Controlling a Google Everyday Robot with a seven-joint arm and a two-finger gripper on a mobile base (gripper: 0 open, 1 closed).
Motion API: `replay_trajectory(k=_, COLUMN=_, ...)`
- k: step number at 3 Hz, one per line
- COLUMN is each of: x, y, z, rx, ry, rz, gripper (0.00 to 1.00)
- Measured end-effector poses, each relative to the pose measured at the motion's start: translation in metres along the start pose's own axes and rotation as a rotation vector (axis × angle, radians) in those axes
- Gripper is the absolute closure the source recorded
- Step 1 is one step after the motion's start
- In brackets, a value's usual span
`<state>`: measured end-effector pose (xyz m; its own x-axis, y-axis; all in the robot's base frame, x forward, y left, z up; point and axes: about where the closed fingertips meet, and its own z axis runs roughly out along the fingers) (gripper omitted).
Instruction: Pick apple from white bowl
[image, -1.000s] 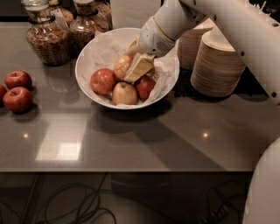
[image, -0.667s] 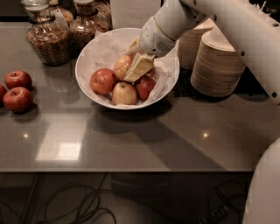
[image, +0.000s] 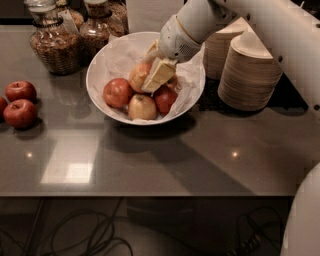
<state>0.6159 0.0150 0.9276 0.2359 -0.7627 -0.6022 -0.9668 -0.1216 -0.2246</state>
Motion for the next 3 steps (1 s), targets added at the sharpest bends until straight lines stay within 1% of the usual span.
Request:
replay_trajectory(k=1, x=-0.012, y=-0.004, z=-0.019, rx=0.041, ry=-0.007, rz=-0.027, gripper=1.0)
replay_trajectory(k=2, x=-0.014, y=-0.006, z=-0.039, rx=0.08, ry=-0.062, rz=-0.031, gripper=1.0)
replay_trajectory(k=3, x=-0.014, y=-0.006, z=-0.039, rx=0.08, ry=-0.062, rz=-0.031, gripper=1.0)
